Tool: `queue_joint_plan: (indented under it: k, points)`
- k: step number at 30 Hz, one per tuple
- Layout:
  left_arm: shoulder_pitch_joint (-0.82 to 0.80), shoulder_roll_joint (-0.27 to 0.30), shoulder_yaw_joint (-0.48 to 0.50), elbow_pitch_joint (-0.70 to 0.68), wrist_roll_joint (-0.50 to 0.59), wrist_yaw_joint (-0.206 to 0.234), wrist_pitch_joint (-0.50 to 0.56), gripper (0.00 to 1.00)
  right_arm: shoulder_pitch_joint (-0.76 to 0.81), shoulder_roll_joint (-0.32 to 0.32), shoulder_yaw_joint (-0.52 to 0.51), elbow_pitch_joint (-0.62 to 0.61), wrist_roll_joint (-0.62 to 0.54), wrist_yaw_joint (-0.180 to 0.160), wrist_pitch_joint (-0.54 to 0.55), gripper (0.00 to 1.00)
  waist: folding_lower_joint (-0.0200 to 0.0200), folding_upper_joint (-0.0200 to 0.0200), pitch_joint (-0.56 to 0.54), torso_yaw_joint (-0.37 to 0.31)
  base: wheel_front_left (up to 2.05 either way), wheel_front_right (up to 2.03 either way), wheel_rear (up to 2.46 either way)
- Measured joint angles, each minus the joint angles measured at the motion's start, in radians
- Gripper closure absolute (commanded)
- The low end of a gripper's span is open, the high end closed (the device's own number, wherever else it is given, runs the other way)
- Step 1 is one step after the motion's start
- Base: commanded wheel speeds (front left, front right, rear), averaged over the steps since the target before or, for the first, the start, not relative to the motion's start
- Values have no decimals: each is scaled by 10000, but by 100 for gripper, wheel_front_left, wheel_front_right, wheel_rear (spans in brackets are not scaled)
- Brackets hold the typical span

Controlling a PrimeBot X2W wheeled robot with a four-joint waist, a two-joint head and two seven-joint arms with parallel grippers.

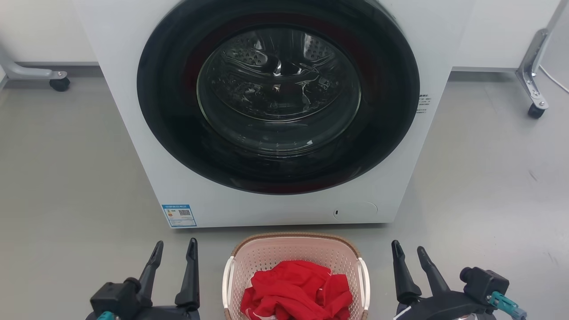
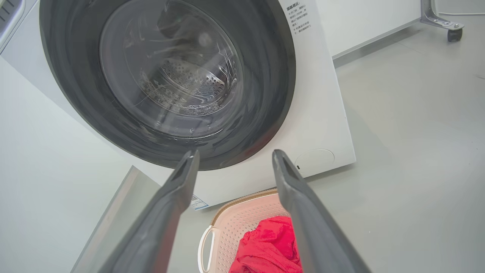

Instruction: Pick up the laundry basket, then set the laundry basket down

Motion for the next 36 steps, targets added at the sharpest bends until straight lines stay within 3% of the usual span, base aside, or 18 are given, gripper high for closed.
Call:
queue_joint_plan:
  k: [26,36]
  points:
    - [408,27,-660,-683,3609,679,-974,0,-114,-48,633,-583,-3641,-663,-961,0,0,0,10,-64,0,0,0]
    - [451,-13,-516,-675,3549,679,-1005,0,-111,-50,466,-648,-3887,-702,-966,0,0,0,51,-91,0,0,0]
